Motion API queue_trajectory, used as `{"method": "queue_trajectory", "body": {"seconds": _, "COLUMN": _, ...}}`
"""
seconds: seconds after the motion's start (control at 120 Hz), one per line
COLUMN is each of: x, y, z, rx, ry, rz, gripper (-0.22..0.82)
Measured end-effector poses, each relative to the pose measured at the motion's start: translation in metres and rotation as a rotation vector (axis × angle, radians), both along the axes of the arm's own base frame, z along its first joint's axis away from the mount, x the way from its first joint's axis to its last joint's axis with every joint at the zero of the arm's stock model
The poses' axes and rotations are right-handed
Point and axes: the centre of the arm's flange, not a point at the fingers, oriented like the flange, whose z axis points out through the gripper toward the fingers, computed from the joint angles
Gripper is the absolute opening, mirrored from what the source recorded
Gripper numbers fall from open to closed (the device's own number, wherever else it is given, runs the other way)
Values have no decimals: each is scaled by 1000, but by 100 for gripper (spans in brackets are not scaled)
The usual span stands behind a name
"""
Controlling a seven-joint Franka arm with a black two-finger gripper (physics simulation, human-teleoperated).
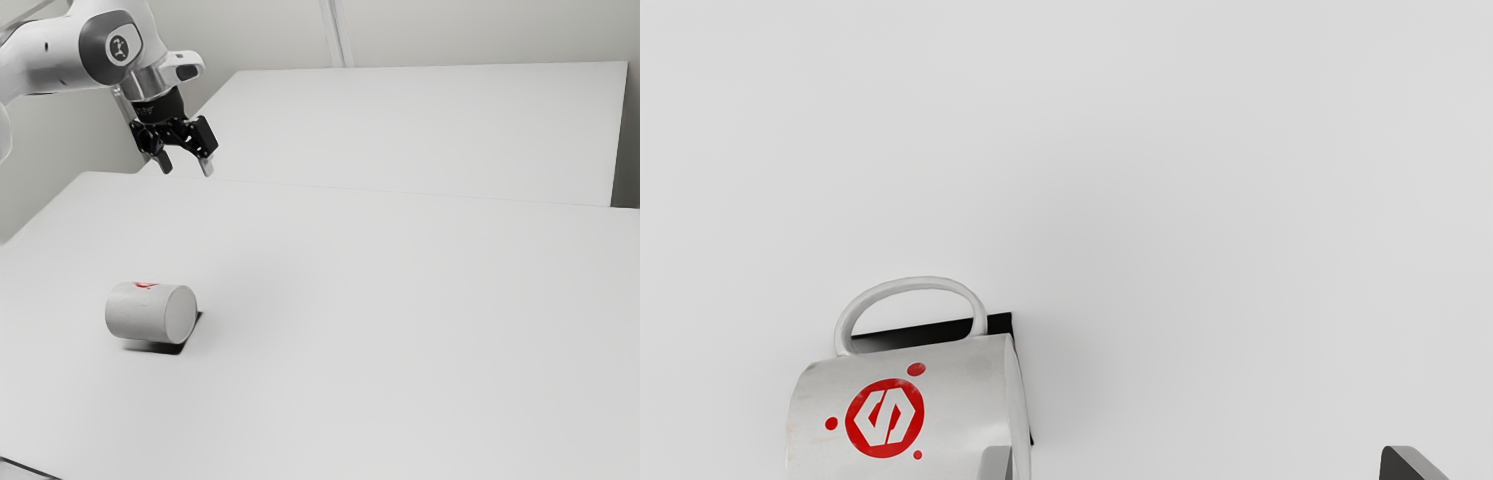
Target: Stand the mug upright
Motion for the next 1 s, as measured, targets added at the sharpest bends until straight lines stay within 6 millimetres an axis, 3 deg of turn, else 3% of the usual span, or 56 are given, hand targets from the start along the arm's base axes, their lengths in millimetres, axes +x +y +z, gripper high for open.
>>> {"method": "queue_trajectory", "body": {"seconds": 0.333, "x": 0, "y": -1, "z": -1, "rx": 0, "ry": 4, "rz": -2, "gripper": 60}}
{"method": "queue_trajectory", "body": {"seconds": 0.45, "x": -3, "y": 8, "z": 3, "rx": -12, "ry": 3, "rz": 17, "gripper": 60}}
{"method": "queue_trajectory", "body": {"seconds": 0.517, "x": -9, "y": 32, "z": 4, "rx": -62, "ry": 8, "rz": 61, "gripper": 60}}
{"method": "queue_trajectory", "body": {"seconds": 0.625, "x": -23, "y": 94, "z": 3, "rx": -188, "ry": 6, "rz": 157, "gripper": 60}}
{"method": "queue_trajectory", "body": {"seconds": 0.733, "x": -34, "y": 144, "z": -10, "rx": -322, "ry": 4, "rz": 215, "gripper": 60}}
{"method": "queue_trajectory", "body": {"seconds": 1.0, "x": -62, "y": 239, "z": -94, "rx": -641, "ry": 31, "rz": 279, "gripper": 60}}
